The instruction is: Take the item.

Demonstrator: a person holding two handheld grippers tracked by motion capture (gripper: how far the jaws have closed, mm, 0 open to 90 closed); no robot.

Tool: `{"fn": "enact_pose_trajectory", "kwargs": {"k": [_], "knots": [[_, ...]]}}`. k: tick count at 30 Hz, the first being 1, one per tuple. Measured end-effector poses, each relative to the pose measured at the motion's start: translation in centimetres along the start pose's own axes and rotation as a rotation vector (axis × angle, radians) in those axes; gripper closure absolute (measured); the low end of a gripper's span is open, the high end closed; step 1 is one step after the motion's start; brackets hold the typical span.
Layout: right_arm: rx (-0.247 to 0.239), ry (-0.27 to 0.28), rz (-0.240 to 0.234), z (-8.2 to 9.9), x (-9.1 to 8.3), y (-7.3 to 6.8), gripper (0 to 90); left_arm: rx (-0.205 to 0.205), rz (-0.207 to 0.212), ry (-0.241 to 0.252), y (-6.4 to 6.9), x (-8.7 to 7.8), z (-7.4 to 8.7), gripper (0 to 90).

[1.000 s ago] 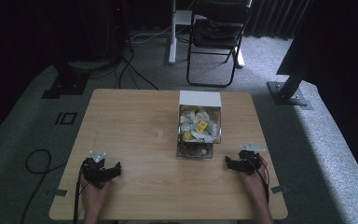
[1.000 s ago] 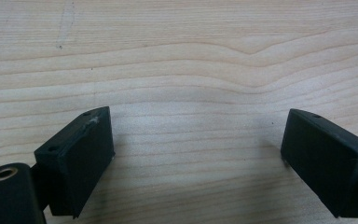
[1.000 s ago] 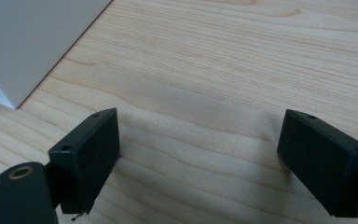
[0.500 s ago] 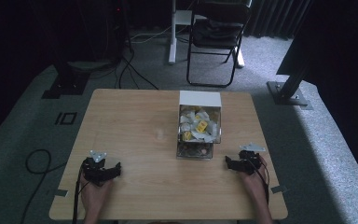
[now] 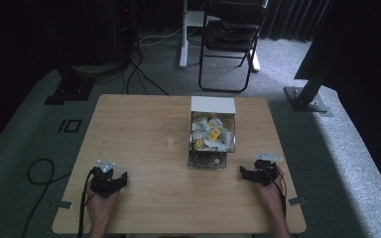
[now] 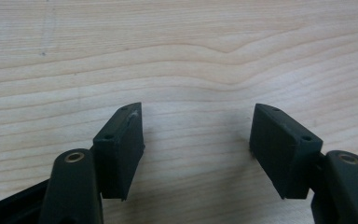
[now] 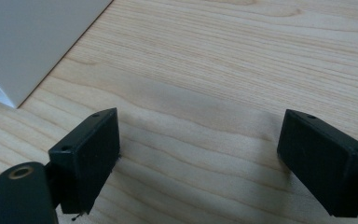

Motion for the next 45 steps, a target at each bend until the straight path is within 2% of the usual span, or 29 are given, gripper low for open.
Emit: {"fn": "enact_pose_trajectory", "kwargs": {"k": [6, 13, 20, 26, 28, 31, 36, 45], "knots": [[0.000, 0.000, 0.000, 0.0, 0.0, 0.0, 12.6, 0.029, 0.018, 0.014, 0.9, -0.5, -0.2, 38.4], [0.000, 0.000, 0.000, 0.0, 0.0, 0.0, 12.6, 0.037, 0.031, 0.037, 1.3, -1.0, -0.5, 39.0], [0.000, 0.000, -0.001, 0.0, 0.0, 0.0, 12.6, 0.052, 0.066, 0.056, 2.3, -1.8, -1.0, 38.6], [0.000, 0.000, 0.000, 0.0, 0.0, 0.0, 12.6, 0.069, 0.081, 0.070, 3.3, -2.2, -1.5, 38.6], [0.000, 0.000, 0.000, 0.0, 0.0, 0.0, 12.6, 0.060, 0.098, 0.073, 3.7, -2.4, -1.7, 39.0], [0.000, 0.000, 0.000, 0.0, 0.0, 0.0, 12.6, 0.070, 0.110, 0.079, 4.2, -2.6, -1.9, 39.8], [0.000, 0.000, 0.000, 0.0, 0.0, 0.0, 12.6, 0.085, 0.155, 0.083, 5.4, -2.9, -2.4, 42.3], [0.000, 0.000, 0.000, 0.0, 0.0, 0.0, 12.6, 0.119, 0.186, 0.106, 7.4, -3.4, -3.4, 43.0]]}}
Point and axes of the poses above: each handheld gripper's, and its own axes: x roughly forward along the jaws, z roughly out of its underside, y roughly to its right, the point moved 5 cm from there along x, roughly forward along the jaws, and after that the axes turned 12 degrees about -z, right-handed, at the moved point
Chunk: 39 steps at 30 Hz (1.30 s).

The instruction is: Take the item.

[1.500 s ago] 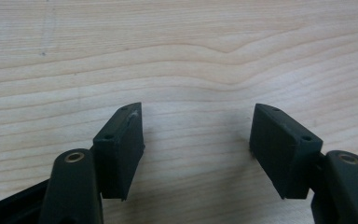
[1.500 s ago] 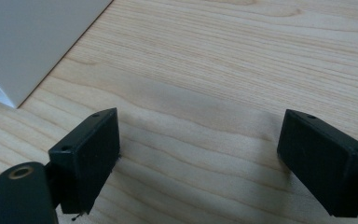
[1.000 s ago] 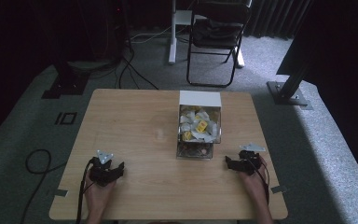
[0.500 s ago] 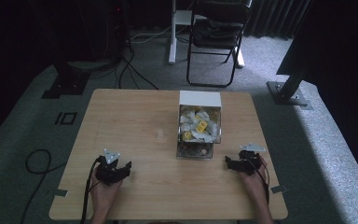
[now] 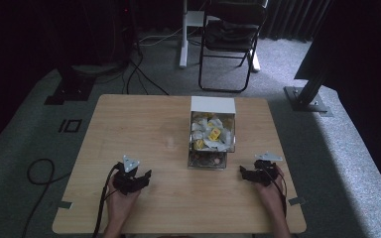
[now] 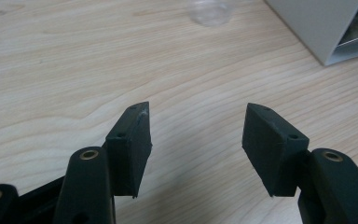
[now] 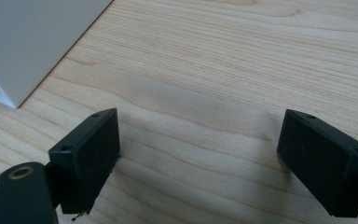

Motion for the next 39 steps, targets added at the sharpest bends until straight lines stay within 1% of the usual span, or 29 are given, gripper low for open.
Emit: {"fn": "enact_pose_trajectory", "kwargs": {"k": [8, 14, 20, 22, 23, 27, 31, 39], "knots": [[0.000, 0.000, 0.000, 0.0, 0.0, 0.0, 12.6, 0.018, 0.023, 0.017, 1.1, -0.2, -0.8, 45.5], [0.000, 0.000, 0.000, 0.0, 0.0, 0.0, 12.6, 0.032, 0.040, 0.035, 2.0, -0.4, -1.5, 45.5], [0.000, 0.000, 0.000, 0.0, 0.0, 0.0, 12.6, 0.040, 0.072, 0.053, 3.1, -0.4, -2.2, 44.2], [0.001, 0.000, 0.000, 0.0, 0.0, 0.0, 12.6, 0.043, 0.074, 0.054, 3.2, -0.4, -2.3, 44.2], [0.000, 0.000, 0.000, 0.0, 0.0, 0.0, 12.6, 0.046, 0.078, 0.060, 3.6, -0.5, -2.6, 44.2], [0.000, 0.000, 0.000, 0.0, 0.0, 0.0, 12.6, 0.054, 0.092, 0.064, 4.2, -0.5, -3.0, 44.2], [0.000, 0.000, 0.000, 0.0, 0.0, 0.0, 12.6, 0.052, 0.106, 0.070, 4.7, -0.5, -3.3, 44.3], [0.000, 0.000, 0.000, 0.0, 0.0, 0.0, 12.6, 0.075, 0.122, 0.079, 5.7, -0.6, -3.7, 44.1]]}}
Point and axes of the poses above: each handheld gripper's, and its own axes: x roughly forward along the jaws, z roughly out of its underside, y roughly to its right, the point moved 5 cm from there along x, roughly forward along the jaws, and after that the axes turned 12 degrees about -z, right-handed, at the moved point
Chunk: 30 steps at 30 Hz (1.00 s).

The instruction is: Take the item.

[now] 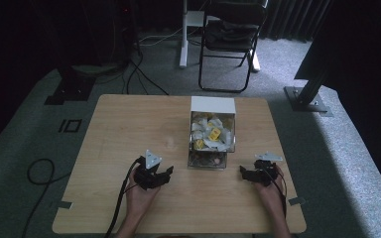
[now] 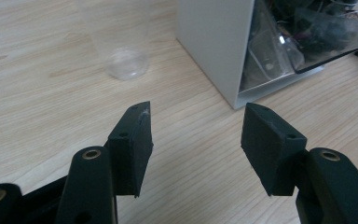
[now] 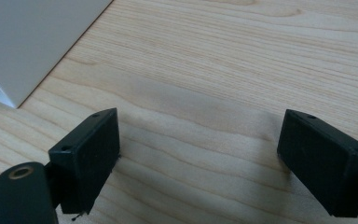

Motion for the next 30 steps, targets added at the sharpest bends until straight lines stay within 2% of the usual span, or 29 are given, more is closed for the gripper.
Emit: {"fn": "enact_pose_trajectory", "kwargs": {"k": [14, 30], "knots": [[0.000, 0.000, 0.000, 0.0, 0.0, 0.0, 12.6, 0.028, 0.040, 0.023, 2.0, 0.1, -0.9, 43.8], [0.001, 0.000, 0.000, 0.0, 0.0, 0.0, 12.6, 0.078, 0.079, 0.048, 4.0, 0.2, -1.6, 43.3]]}}
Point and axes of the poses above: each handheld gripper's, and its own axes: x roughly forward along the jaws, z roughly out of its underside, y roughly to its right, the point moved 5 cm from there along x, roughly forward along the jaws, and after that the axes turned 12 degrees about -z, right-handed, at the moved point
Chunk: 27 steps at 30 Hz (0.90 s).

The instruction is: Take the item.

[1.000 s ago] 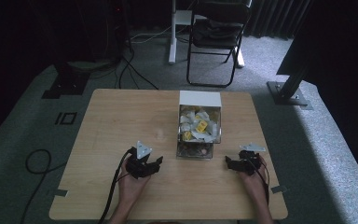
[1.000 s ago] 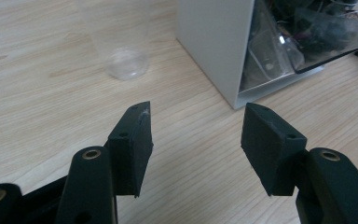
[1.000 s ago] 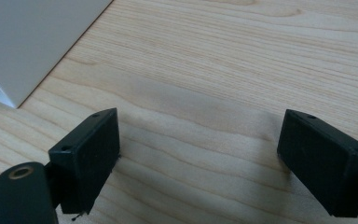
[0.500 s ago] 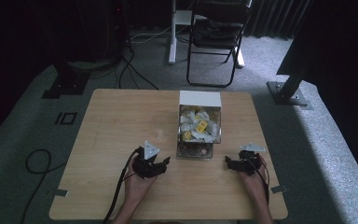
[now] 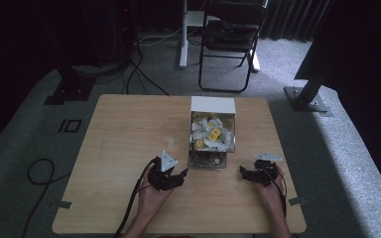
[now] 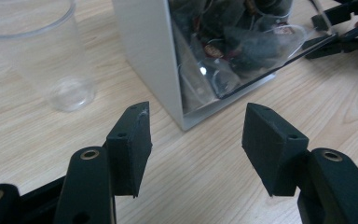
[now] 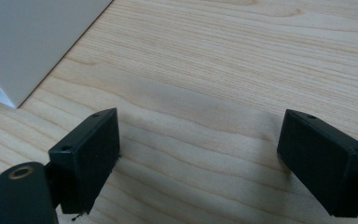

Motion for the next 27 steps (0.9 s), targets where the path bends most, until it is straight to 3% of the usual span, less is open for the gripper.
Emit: {"fn": "enact_pose_trajectory", "kwargs": {"k": [27], "knots": [[0.000, 0.000, 0.000, 0.0, 0.0, 0.0, 12.6, 0.082, 0.063, 0.047, 3.4, 0.8, -1.9, 42.2]]}}
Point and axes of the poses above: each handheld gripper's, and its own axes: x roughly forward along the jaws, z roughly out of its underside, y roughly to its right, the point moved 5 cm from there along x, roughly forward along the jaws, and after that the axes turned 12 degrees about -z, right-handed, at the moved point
